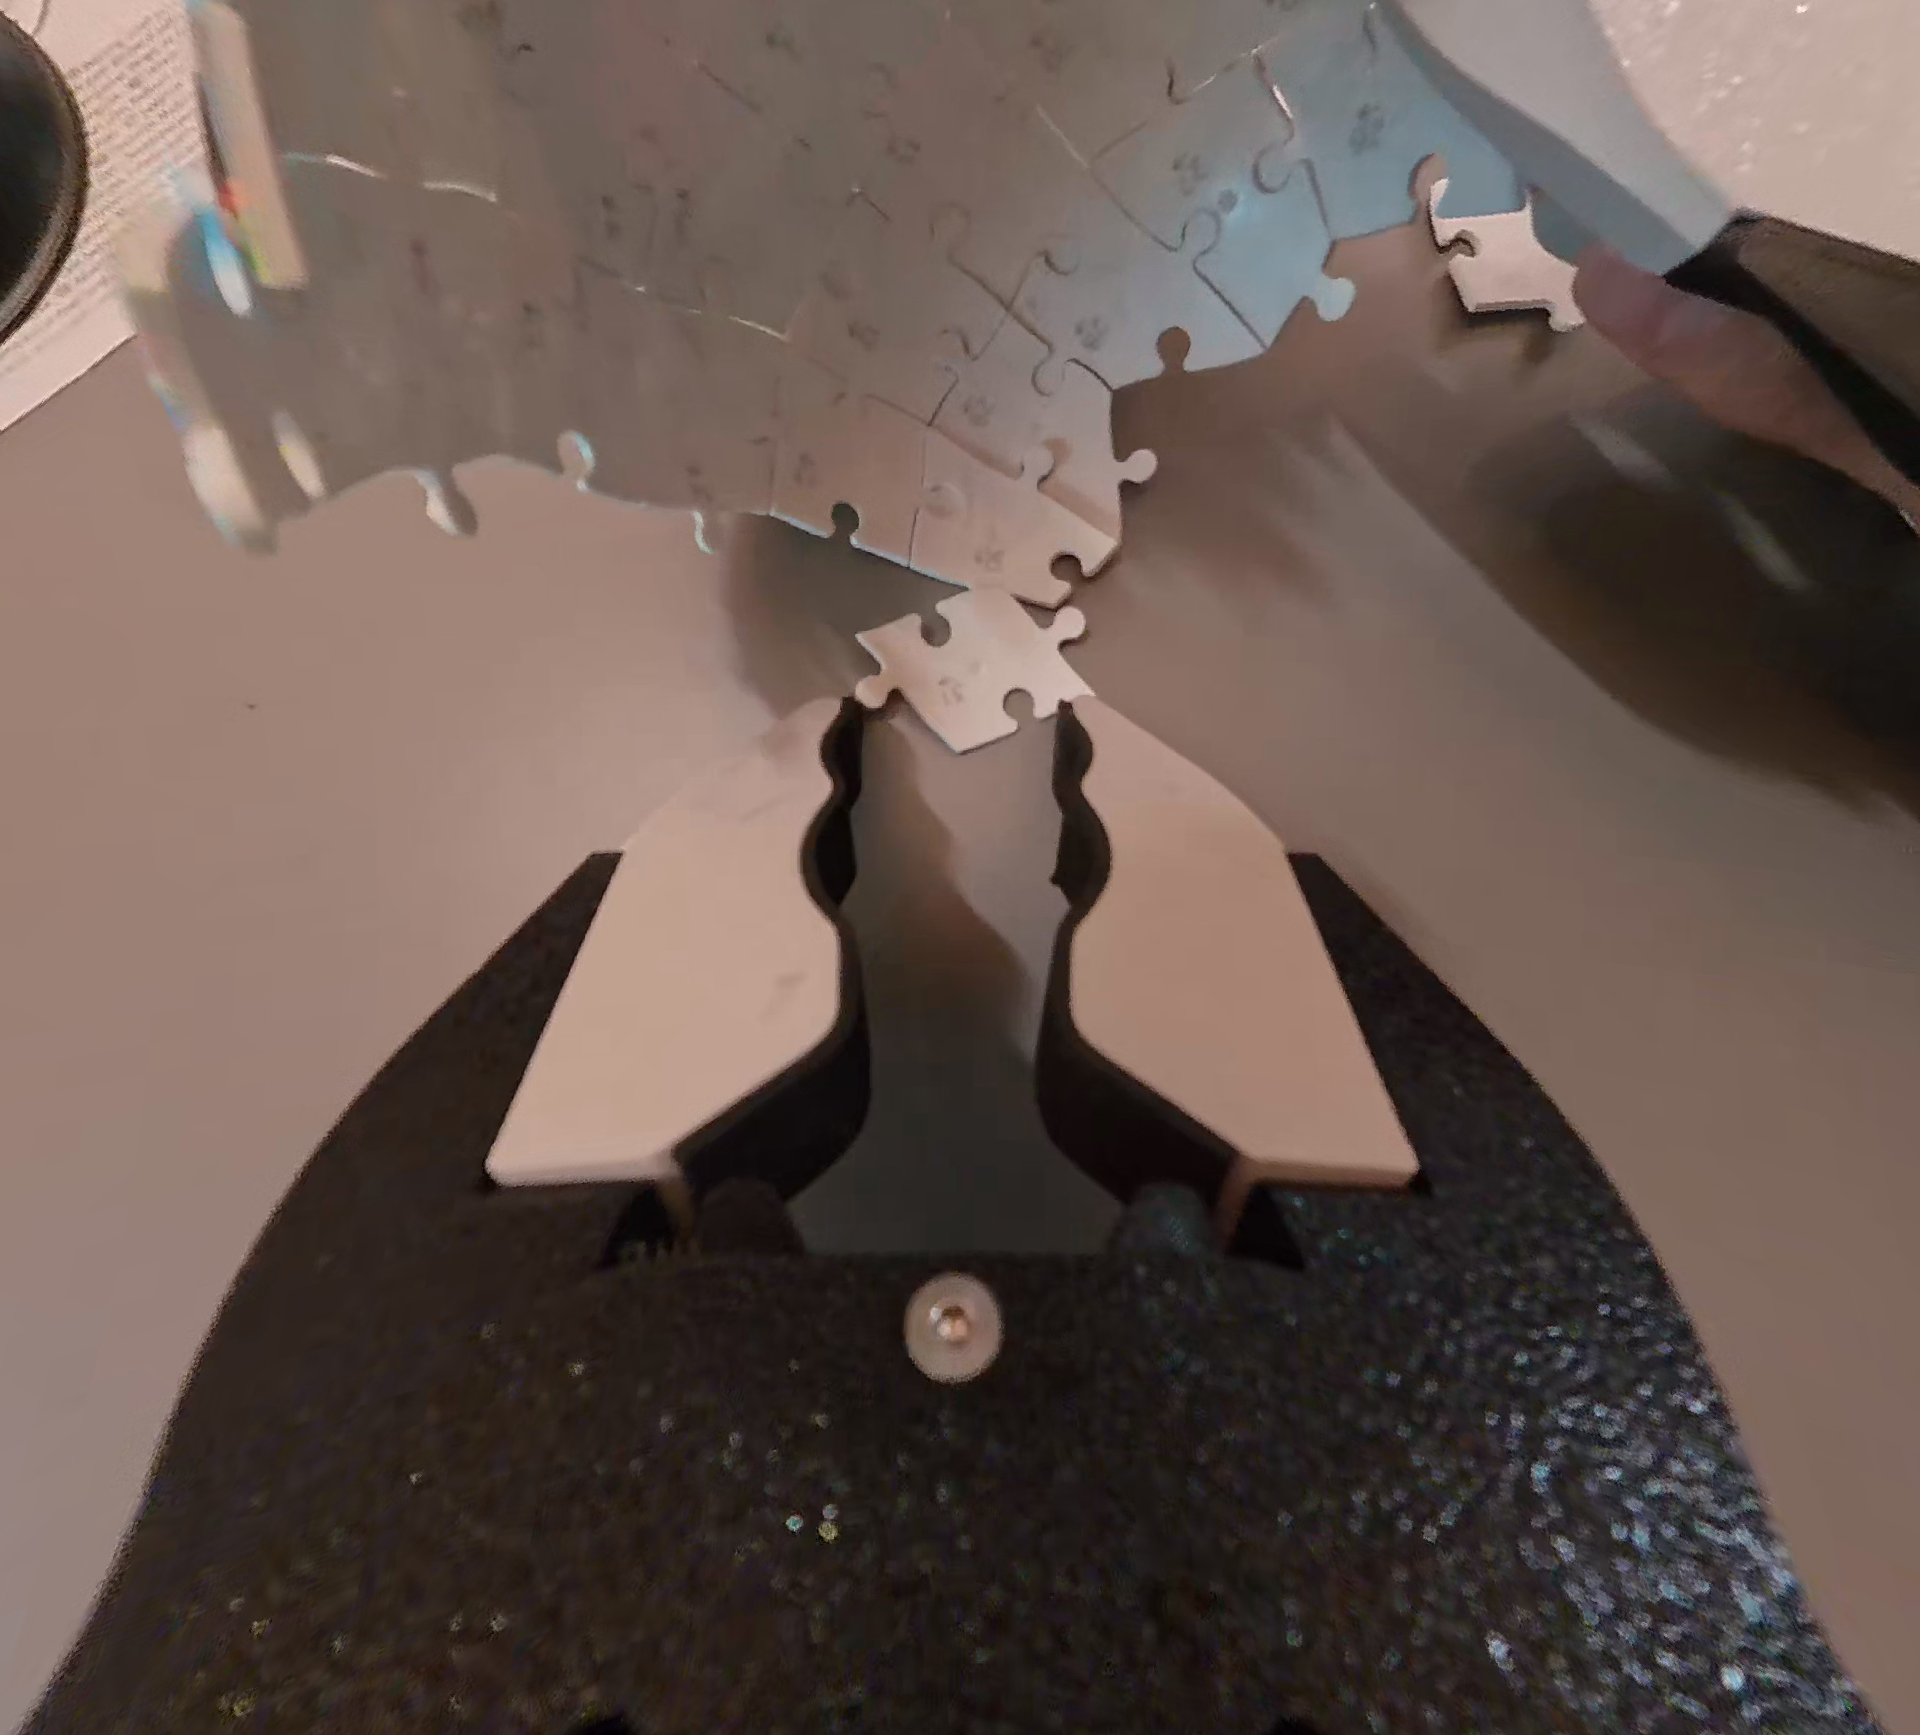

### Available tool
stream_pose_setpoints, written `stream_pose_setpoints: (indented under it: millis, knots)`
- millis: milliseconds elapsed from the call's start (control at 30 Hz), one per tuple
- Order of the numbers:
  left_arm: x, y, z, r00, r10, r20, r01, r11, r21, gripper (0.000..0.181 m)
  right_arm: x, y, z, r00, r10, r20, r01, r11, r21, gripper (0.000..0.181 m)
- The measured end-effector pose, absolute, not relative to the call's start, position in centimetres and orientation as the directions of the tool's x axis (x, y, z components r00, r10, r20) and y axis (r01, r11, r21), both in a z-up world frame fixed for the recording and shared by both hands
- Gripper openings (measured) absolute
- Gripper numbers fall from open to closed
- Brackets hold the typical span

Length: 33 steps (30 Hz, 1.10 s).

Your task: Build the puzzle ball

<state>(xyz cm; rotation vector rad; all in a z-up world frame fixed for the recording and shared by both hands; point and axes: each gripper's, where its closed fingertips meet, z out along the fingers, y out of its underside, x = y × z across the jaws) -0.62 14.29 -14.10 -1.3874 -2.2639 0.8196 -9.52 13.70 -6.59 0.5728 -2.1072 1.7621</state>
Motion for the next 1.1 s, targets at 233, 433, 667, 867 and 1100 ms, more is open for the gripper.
stream_pose_setpoints:
  millis: [233, 433, 667, 867, 1100]
  knots:
    - [-0.8, 13.9, -14.1, -0.424, 0.906, 0.007, 0.697, 0.331, -0.636, 0.035, -9.4, 13.7, -6.5, -0.86, -0.09, 0.502, -0.51, 0.148, -0.848, 0.005]
    - [-0.6, 13.3, -14.0, -0.383, 0.924, 0.005, 0.701, 0.295, -0.649, 0.04, -9.4, 13.7, -6.5, -0.86, -0.091, 0.502, -0.51, 0.143, -0.848, 0.005]
    - [-0.6, 13.0, -14.0, -0.342, 0.94, -0.006, 0.709, 0.254, -0.658, 0.039, -9.4, 13.7, -6.5, -0.857, -0.089, 0.507, -0.515, 0.142, -0.845, 0.005]
    - [0.6, 13.1, -12.8, -0.469, 0.883, 0.027, 0.667, 0.375, -0.644, 0.037, -9.4, 13.7, -6.5, -0.857, -0.089, 0.507, -0.515, 0.142, -0.845, 0.005]
    - [1.0, 12.5, -13.8, -0.551, 0.832, 0.056, 0.647, 0.469, -0.601, 0.036, -9.3, 13.7, -6.5, -0.854, -0.092, 0.512, -0.52, 0.138, -0.843, 0.005]
